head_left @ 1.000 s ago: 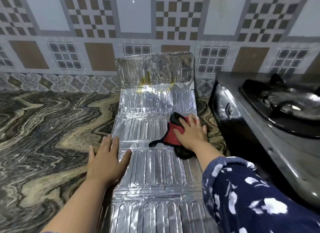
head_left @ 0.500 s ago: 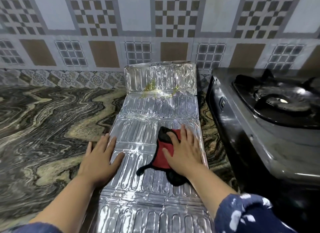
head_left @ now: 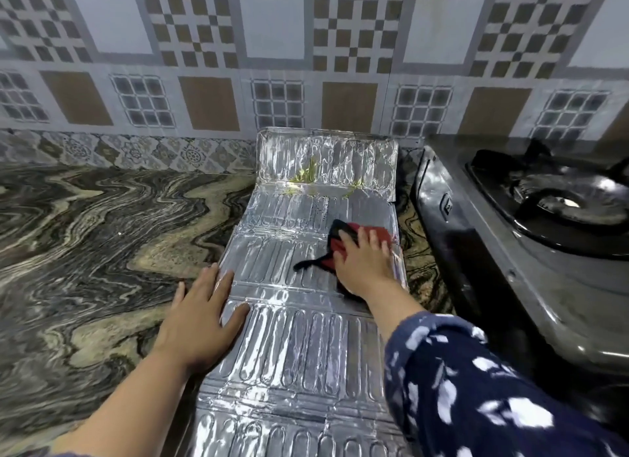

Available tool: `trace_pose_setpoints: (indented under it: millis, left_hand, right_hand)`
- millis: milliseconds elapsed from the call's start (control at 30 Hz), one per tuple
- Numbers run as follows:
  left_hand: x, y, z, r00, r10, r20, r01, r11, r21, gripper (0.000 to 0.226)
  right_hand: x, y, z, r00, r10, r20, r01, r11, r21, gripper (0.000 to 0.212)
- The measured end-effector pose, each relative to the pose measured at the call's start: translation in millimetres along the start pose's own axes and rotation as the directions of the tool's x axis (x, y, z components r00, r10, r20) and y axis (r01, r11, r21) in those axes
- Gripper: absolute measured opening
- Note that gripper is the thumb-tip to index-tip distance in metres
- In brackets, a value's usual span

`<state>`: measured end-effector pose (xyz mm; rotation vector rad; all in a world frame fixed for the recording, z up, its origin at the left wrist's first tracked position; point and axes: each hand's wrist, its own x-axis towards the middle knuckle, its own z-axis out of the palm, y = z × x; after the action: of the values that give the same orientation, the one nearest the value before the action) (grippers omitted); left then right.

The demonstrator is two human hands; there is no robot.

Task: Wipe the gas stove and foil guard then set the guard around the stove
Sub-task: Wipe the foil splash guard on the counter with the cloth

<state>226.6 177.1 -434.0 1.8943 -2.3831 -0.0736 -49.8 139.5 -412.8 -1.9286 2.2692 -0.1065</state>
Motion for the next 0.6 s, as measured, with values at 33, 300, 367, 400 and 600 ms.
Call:
trace_pose_setpoints:
  millis: [33,300,367,400,600]
  left_hand:
    - [0,1,-1,1.000,0.001,-0.004,-0.001,1.000,-0.007,0.095]
    - [-2,0,0,0.999,-0.006,-0.035,0.005,1.000,-0.026,0.104]
    - [-4,0,-1,1.000,-0.010,-0.027,0.009,0.999,-0.033,0.101]
    - [-5,0,-1,1.000,-0.014,-0.025,0.013,0.999,-0.038,0.101]
    - [-5,3,-3,0.999,-0.026,-0.031,0.024,0.997,-0.067,0.091]
  right_hand:
    - [6,-13,2,0.999,-0.045,0.003,0.045,0.999,0.009,0.056]
    - [32,-96,10,0.924,-0.381,0.038,0.379,0.924,0.046,0.052]
    - [39,-78,7,0.912,-0.409,0.032,0.407,0.912,0.053,0.053]
    - [43,-65,5,0.920,-0.391,0.029,0.389,0.920,0.054,0.054]
    - [70,3,-8,0.999,-0.030,0.010,0.030,0.999,0.015,0.062]
